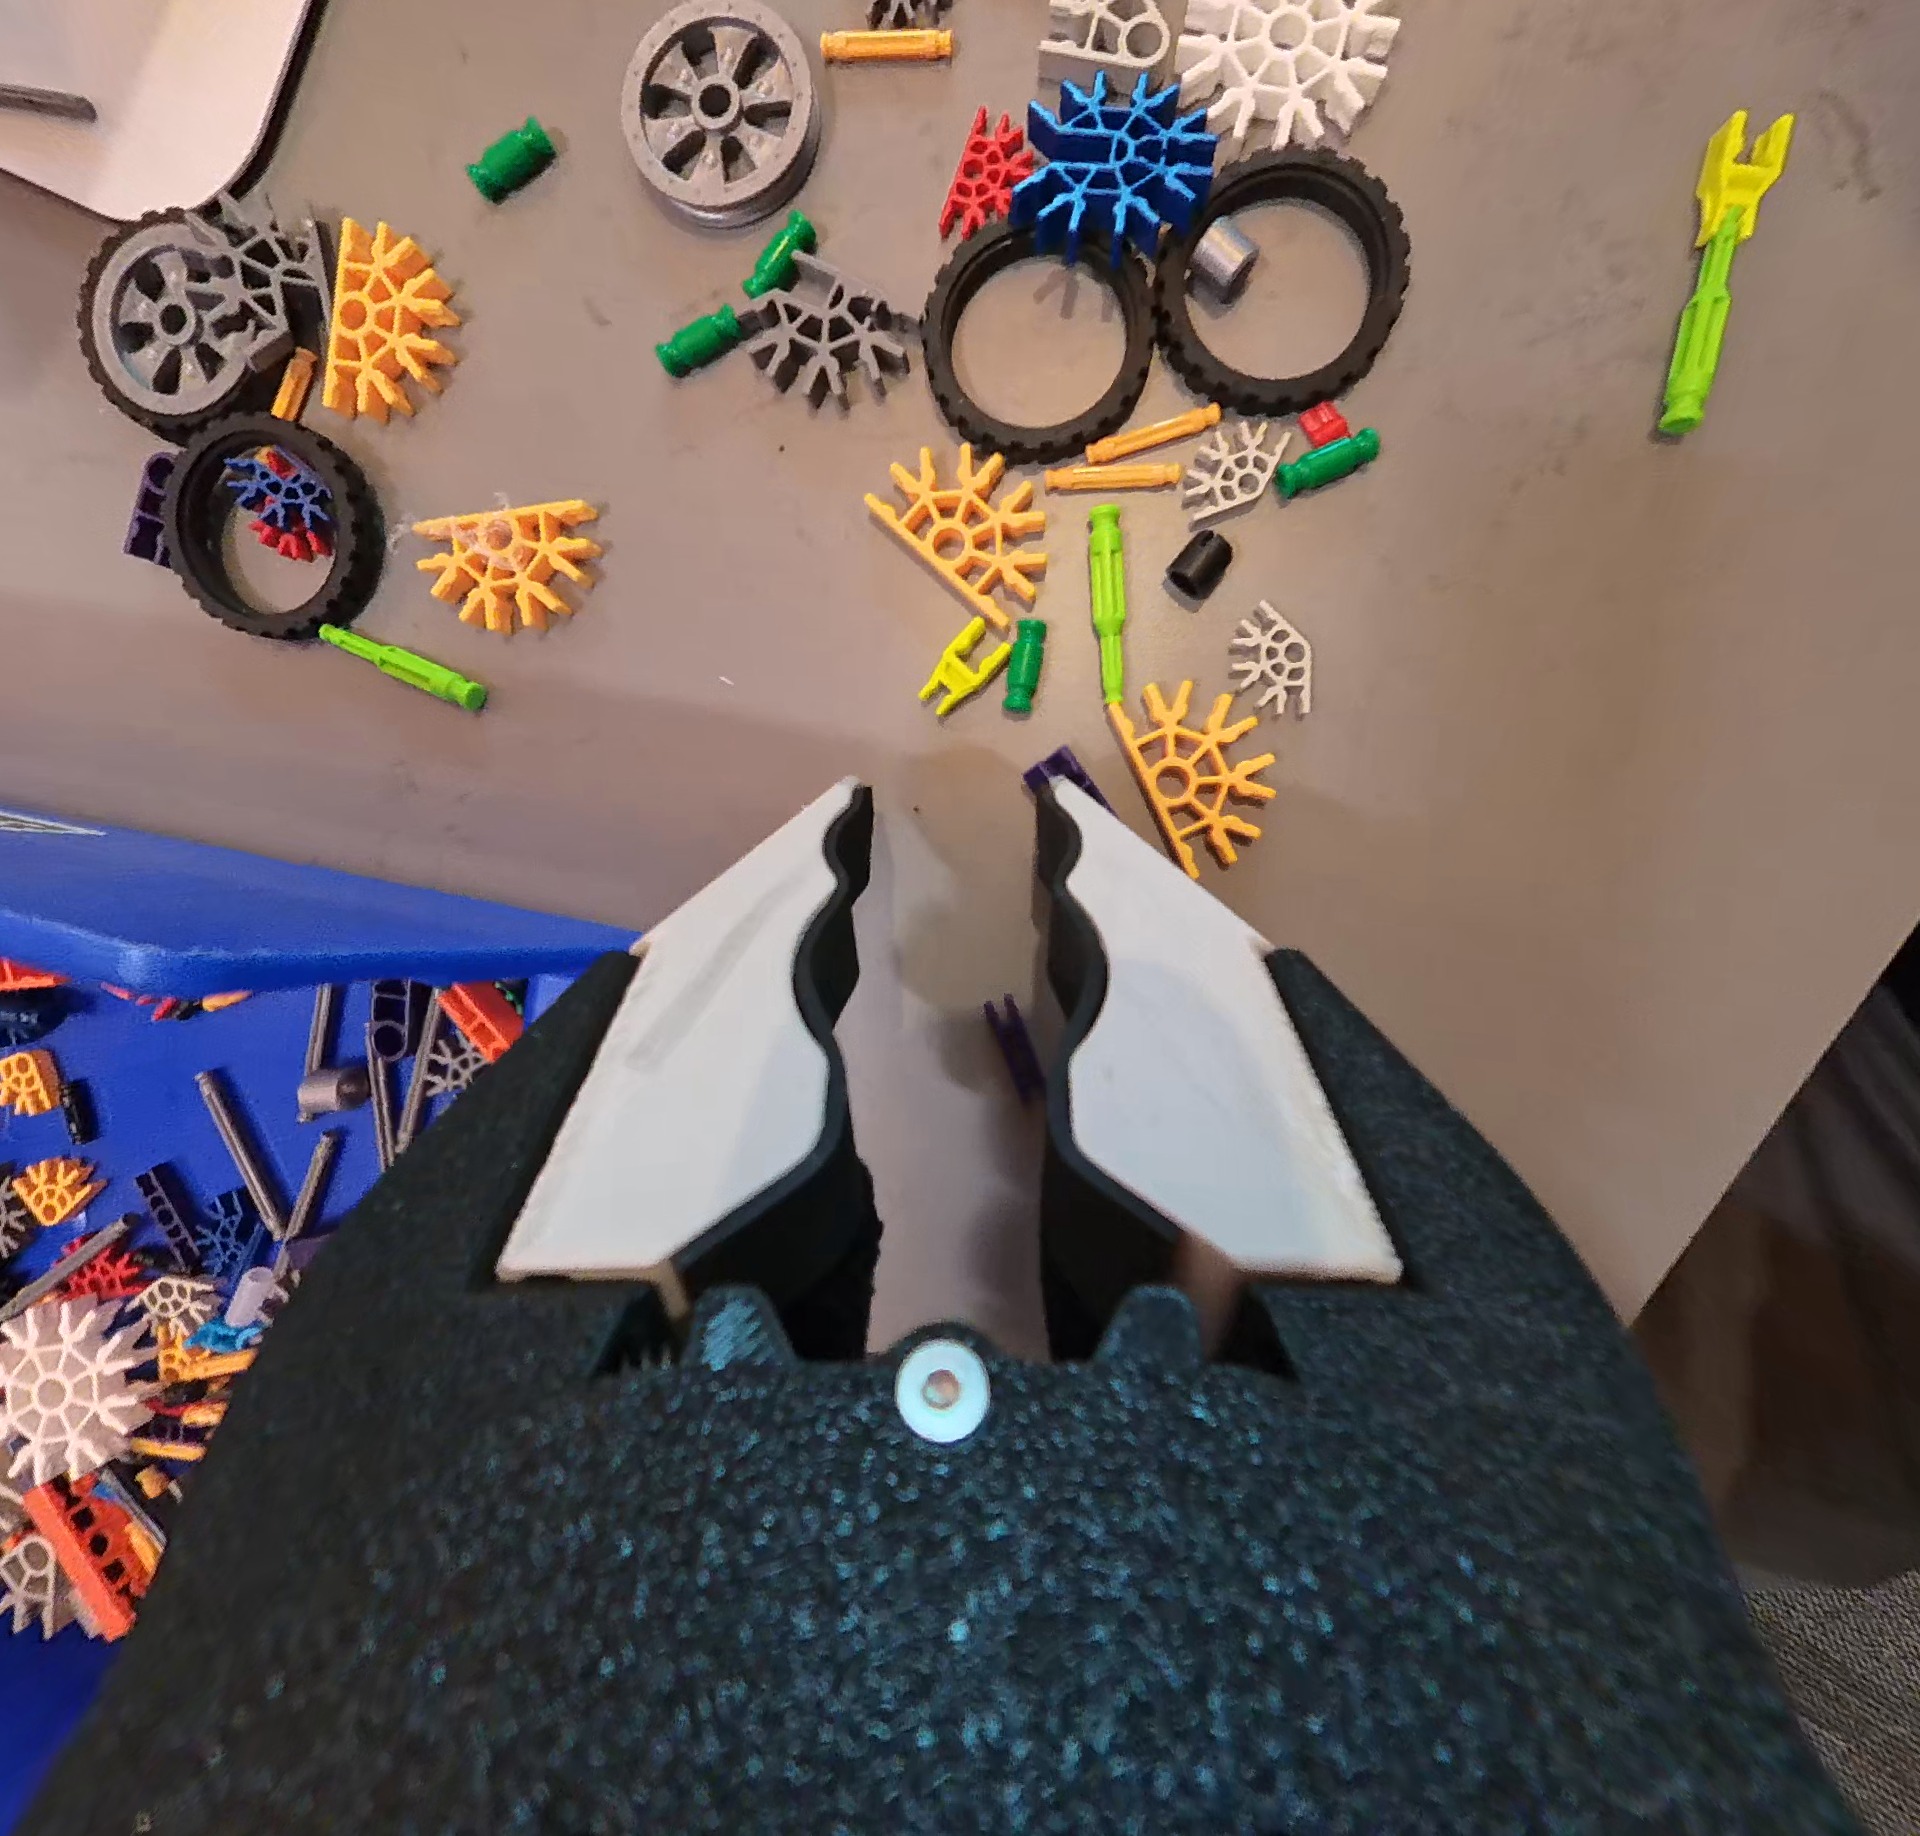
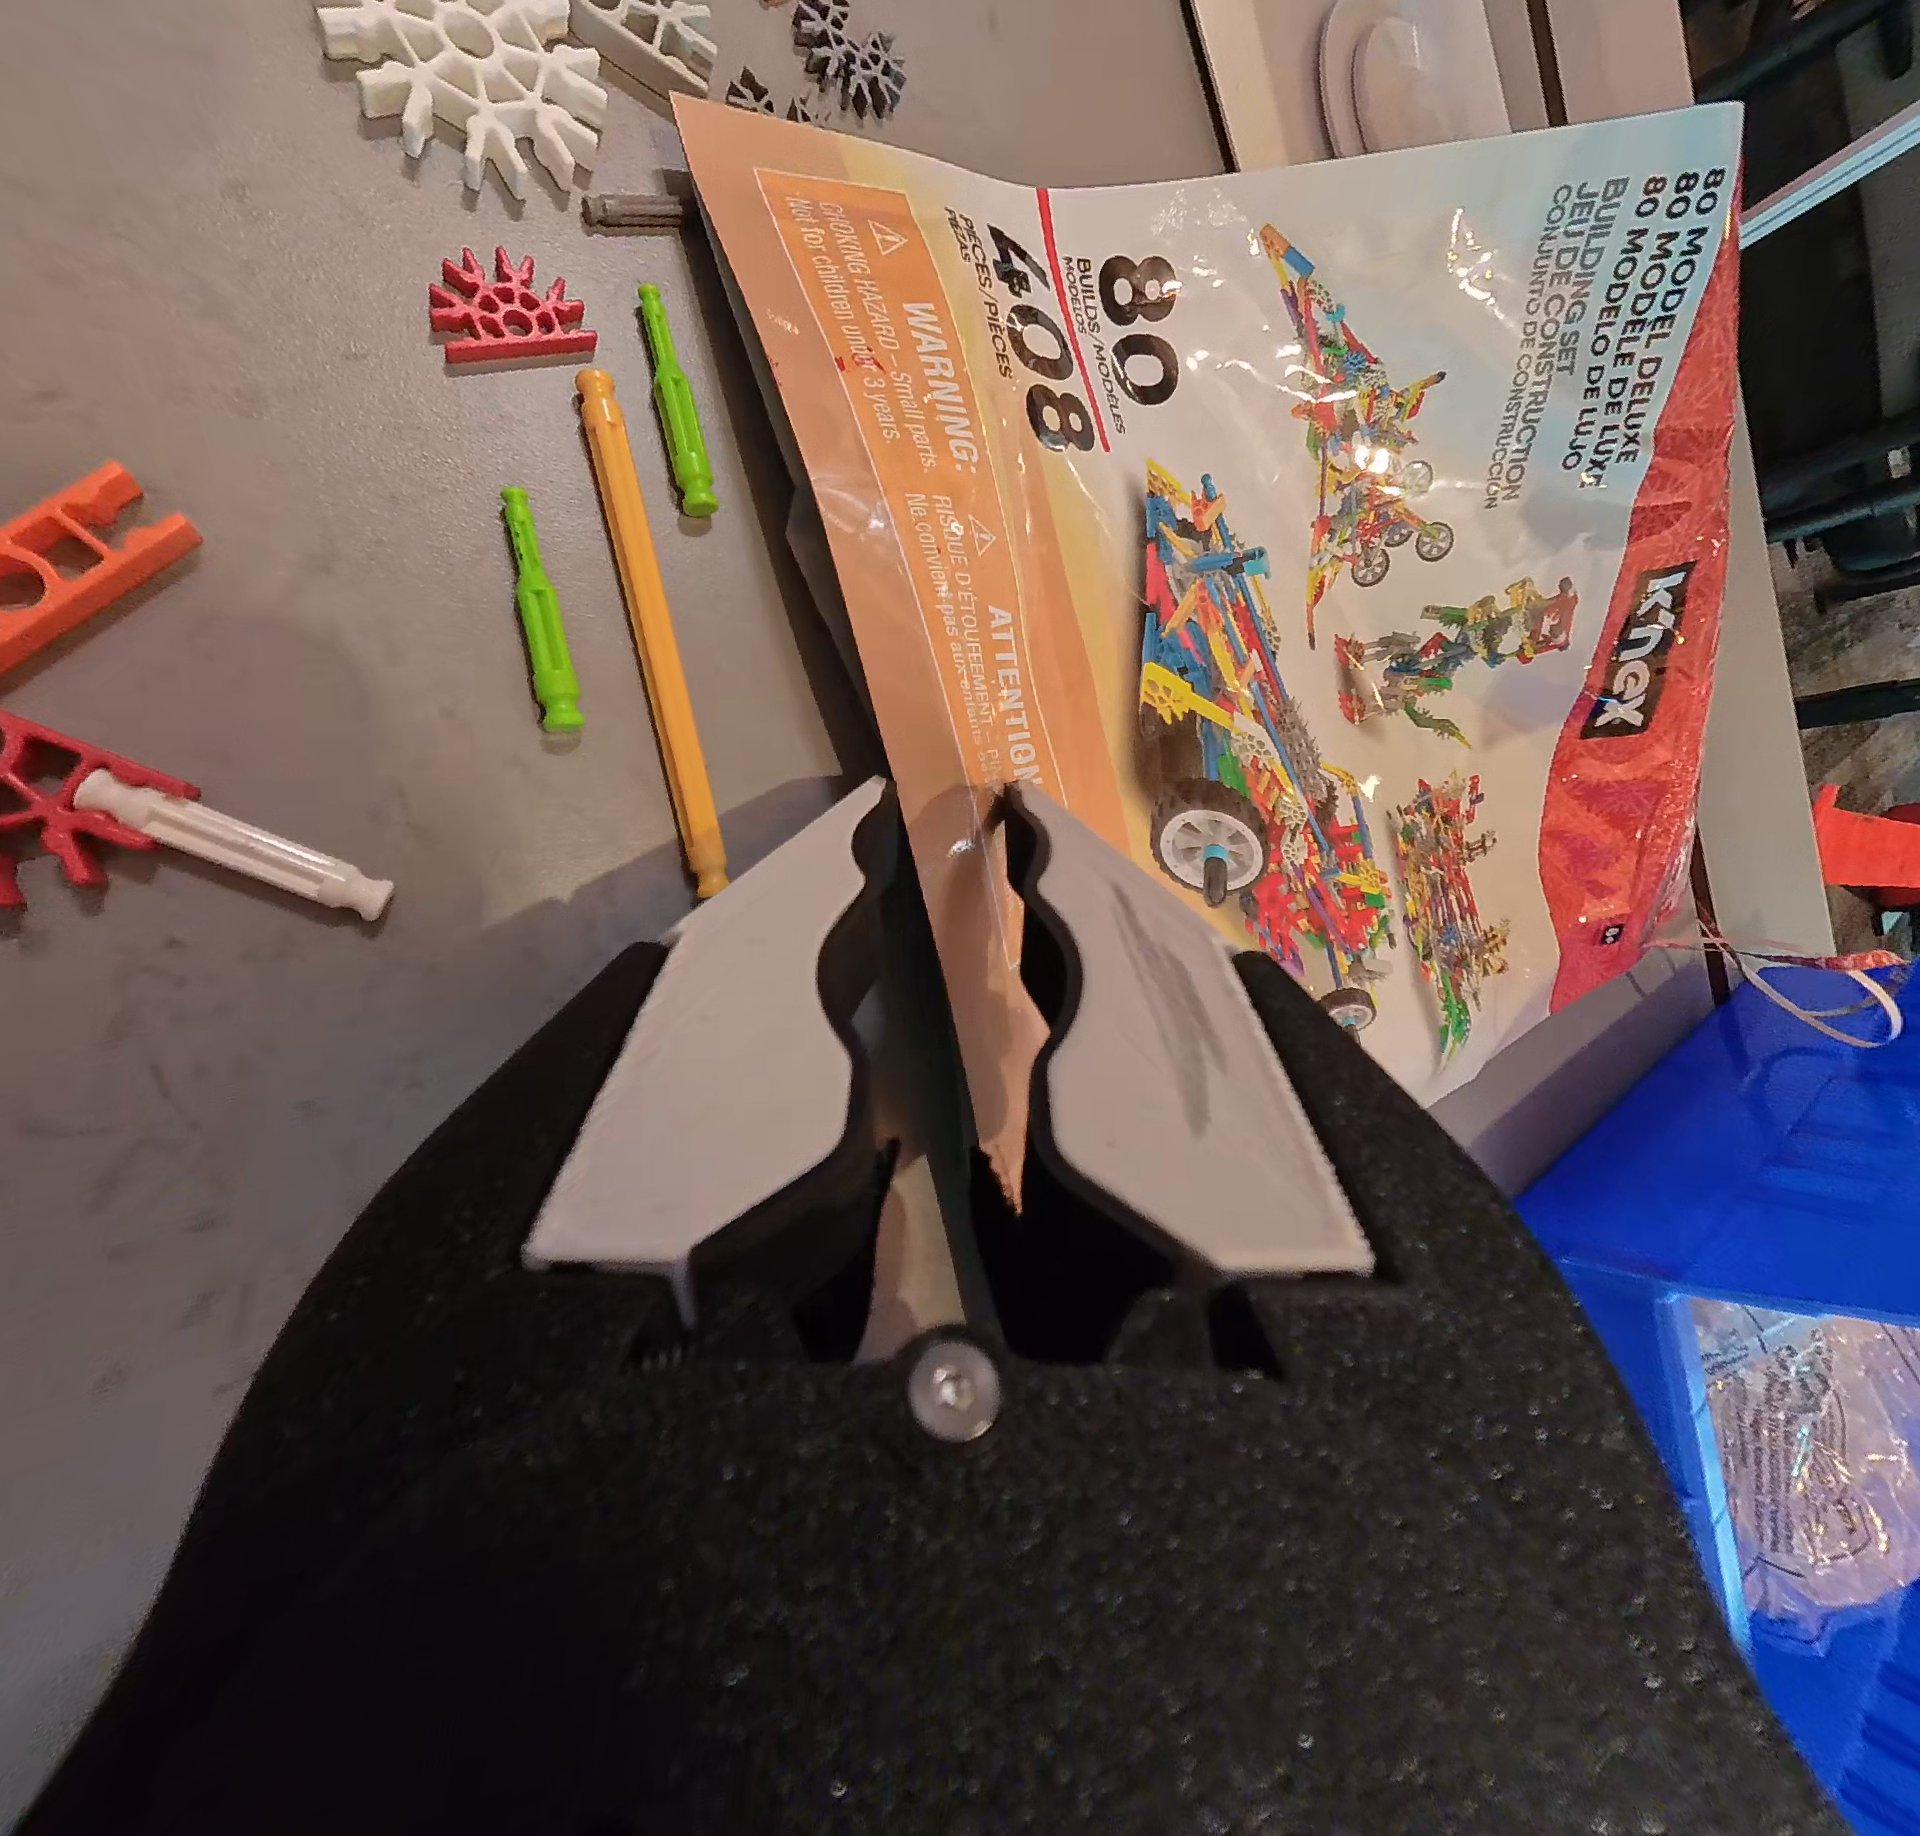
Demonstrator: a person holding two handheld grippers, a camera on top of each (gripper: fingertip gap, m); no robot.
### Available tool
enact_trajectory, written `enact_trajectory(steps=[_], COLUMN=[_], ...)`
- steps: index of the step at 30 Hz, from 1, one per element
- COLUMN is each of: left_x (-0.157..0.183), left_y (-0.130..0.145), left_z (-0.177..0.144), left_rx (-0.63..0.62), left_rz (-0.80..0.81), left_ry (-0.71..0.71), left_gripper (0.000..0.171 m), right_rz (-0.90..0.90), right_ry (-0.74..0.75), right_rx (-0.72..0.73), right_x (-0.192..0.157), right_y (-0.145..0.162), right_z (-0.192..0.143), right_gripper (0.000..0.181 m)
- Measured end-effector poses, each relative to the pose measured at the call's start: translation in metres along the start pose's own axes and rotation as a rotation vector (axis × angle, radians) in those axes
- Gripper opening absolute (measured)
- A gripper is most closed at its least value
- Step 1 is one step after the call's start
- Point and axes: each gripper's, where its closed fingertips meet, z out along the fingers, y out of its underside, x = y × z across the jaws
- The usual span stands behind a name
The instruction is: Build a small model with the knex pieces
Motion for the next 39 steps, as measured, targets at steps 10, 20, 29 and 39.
enact_trajectory(steps=[10, 20, 29, 39], left_x=[0.0, 0.005, 0.001, 0.002], left_y=[0.001, -0.004, -0.014, -0.017], left_z=[-0.005, 0.003, 0.019, 0.023], left_rx=[-0.008, -0.002, -0.048, -0.031], left_rz=[0.005, 0.034, 0.104, 0.068], left_ry=[-0.012, -0.004, -0.014, -0.003], left_gripper=[0.03, 0.027, 0.022, 0.006], right_rz=[-0.009, -0.009, -0.012, -0.01], right_ry=[-0.001, -0.014, -0.016, -0.019], right_rx=[-0.005, -0.003, -0.001, 0.0], right_x=[-0.001, -0.004, -0.004, -0.004], right_y=[0.0, 0.0, 0.0, 0.001], right_z=[0.0, 0.001, 0.0, 0.0], right_gripper=[0.019, 0.019, 0.019, 0.019])
